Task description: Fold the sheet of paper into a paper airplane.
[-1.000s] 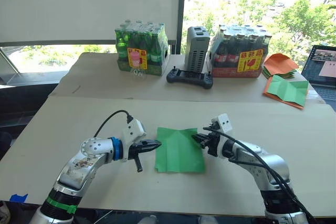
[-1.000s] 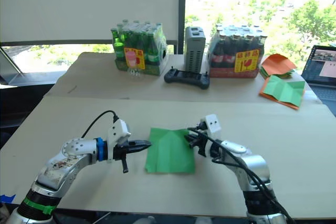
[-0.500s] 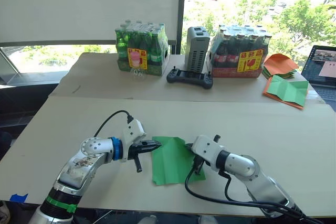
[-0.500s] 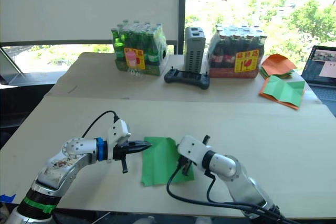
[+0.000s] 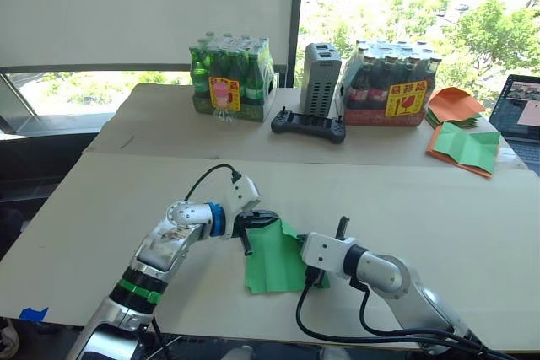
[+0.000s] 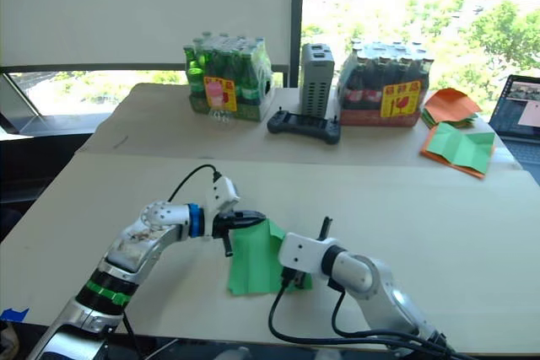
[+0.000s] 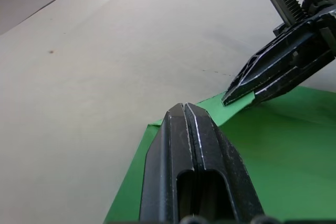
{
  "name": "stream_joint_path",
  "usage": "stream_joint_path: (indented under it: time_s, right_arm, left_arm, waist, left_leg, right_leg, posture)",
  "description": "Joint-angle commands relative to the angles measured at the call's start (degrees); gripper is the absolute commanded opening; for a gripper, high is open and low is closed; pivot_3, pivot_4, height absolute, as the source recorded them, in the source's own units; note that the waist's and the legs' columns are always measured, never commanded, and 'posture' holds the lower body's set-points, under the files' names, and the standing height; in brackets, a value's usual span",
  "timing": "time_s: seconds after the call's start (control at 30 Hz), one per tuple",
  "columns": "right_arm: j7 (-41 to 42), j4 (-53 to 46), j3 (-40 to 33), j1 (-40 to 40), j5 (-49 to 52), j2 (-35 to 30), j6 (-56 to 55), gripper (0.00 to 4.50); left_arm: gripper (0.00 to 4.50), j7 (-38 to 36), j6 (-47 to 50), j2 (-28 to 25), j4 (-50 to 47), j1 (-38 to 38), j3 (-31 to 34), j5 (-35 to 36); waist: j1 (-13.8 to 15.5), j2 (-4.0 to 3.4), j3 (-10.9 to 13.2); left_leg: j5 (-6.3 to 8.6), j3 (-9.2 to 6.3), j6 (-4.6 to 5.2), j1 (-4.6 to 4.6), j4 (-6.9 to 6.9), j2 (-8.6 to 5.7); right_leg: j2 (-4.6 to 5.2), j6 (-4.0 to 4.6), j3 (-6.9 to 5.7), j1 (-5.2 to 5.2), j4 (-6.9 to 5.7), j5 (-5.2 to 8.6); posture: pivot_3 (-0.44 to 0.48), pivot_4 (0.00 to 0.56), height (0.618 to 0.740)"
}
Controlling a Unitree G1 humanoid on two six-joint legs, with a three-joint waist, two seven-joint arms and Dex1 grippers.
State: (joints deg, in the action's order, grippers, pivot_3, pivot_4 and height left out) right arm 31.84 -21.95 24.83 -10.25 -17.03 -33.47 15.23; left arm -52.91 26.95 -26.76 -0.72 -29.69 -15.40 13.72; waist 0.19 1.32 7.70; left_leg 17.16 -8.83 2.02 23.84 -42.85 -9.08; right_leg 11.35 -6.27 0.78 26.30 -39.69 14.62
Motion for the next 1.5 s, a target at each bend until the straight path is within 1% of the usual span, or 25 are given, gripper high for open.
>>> stream_joint_path:
  time_s: [0.03, 0.17, 0.33, 0.57, 0.8, 0.9, 1.07, 1.23, 1.5]
  right_arm:
    - [0.99, -1.24, -0.24, 0.14, -0.94, 0.56, -0.24, 0.02]
    - [1.48, -1.51, -0.62, 0.39, -1.48, 1.33, 0.28, 0.02]
    - [2.26, -1.83, -0.93, 0.6, -2.01, 2.38, 1.19, 0.02]
    - [3.04, -1.83, -1.36, 0.48, -2.26, 3.3, 1.86, 0.02]
    - [3.2, -1.46, -1.92, 0.09, -2.26, 3.87, 2.18, 0.02]
    - [3.09, -1.2, -2.19, -0.48, -2.21, 4.46, 2.92, 0.02]
    - [3.33, -1.3, -1.86, -0.57, -2.36, 4.76, 3.2, 0.02]
    - [3.51, -1.35, -1.93, -0.54, -2.43, 4.91, 3.45, 0.02]
    - [3.87, -1.34, -1.79, -1.25, -2.45, 5.27, 3.72, 0.02]
  left_arm:
    - [0.0, 0.06, -3.09, 2.47, 3.4, -3.39, -1.01, -1.56]
    - [0.0, -0.6, -5.08, 3.69, 6.87, -4.87, -2.18, -3.58]
    - [0.0, -1.75, -8.04, 3.33, 9.63, -5.27, -4.65, -7.19]
    - [0.0, -2.52, -9.85, 3.28, 11.83, -5.39, -5.19, -9.47]
    - [0.0, -2.37, -10.97, 3.48, 13.07, -5.58, -5.25, -10.93]
    - [0.0, -2.09, -10.74, 4.5, 13.08, -6.09, -3.91, -9.69]
    - [0.0, -2.29, -12.04, 4.49, 15.08, -6.72, -4.69, -11.51]
    - [0.0, -3.63, -11.75, 3.79, 14.67, -5.84, -5.69, -12.6]
    - [0.0, -4.61, -12.11, 3.58, 18.53, -6.33, -7.59, -15.24]
  waist:
    - [0.12, 0.01, 0.0]
    - [-0.02, 0.01, 0.0]
    - [-0.04, 0.01, 0.0]
    - [-0.08, 0.01, 0.0]
    - [-0.15, 0.01, 0.0]
    - [-0.15, 0.01, 0.0]
    - [-0.17, 0.01, 0.0]
    - [-0.2, 0.01, -0.01]
    - [-0.22, 0.02, -0.02]
  left_leg:
    - [0.0, 0.0, 0.0, 0.0, -0.01, -0.01]
    - [0.0, 0.0, 0.0, 0.01, -0.01, 0.0]
    - [0.0, 0.0, 0.0, 0.01, -0.01, 0.0]
    - [0.0, -0.01, 0.0, 0.01, -0.01, 0.0]
    - [0.0, -0.01, 0.0, 0.0, -0.02, 0.0]
    - [0.0, -0.01, 0.0, 0.0, -0.02, 0.0]
    - [0.0, -0.01, 0.0, 0.01, -0.03, -0.01]
    - [0.0, -0.01, 0.0, 0.01, -0.03, 0.0]
    - [0.0, -0.01, 0.0, 0.0, -0.03, 0.0]
  right_leg:
    - [0.0, 0.0, 0.0, 0.0, 0.0, 0.0]
    - [0.0, 0.0, 0.0, 0.0, 0.0, 0.0]
    - [0.0, 0.0, -0.01, 0.01, -0.01, 0.0]
    - [0.0, 0.0, -0.01, 0.01, -0.02, 0.0]
    - [0.0, 0.0, -0.01, 0.01, -0.04, 0.0]
    - [0.0, 0.0, -0.01, 0.01, -0.04, 0.0]
    - [0.0, 0.0, -0.01, 0.01, -0.05, 0.0]
    - [0.0, 0.0, -0.01, 0.02, -0.05, 0.0]
    - [-0.01, 0.0, -0.01, 0.0, -0.06, 0.0]
  posture:
    - [0.0, 0.15, 0.675]
    - [0.0, 0.15, 0.675]
    - [0.0, 0.15, 0.675]
    - [0.0, 0.15, 0.675]
    - [0.0, 0.15, 0.675]
    - [0.0, 0.15, 0.675]
    - [0.0, 0.15, 0.675]
    - [0.0, 0.15, 0.675]
    - [0.0, 0.15, 0.675]
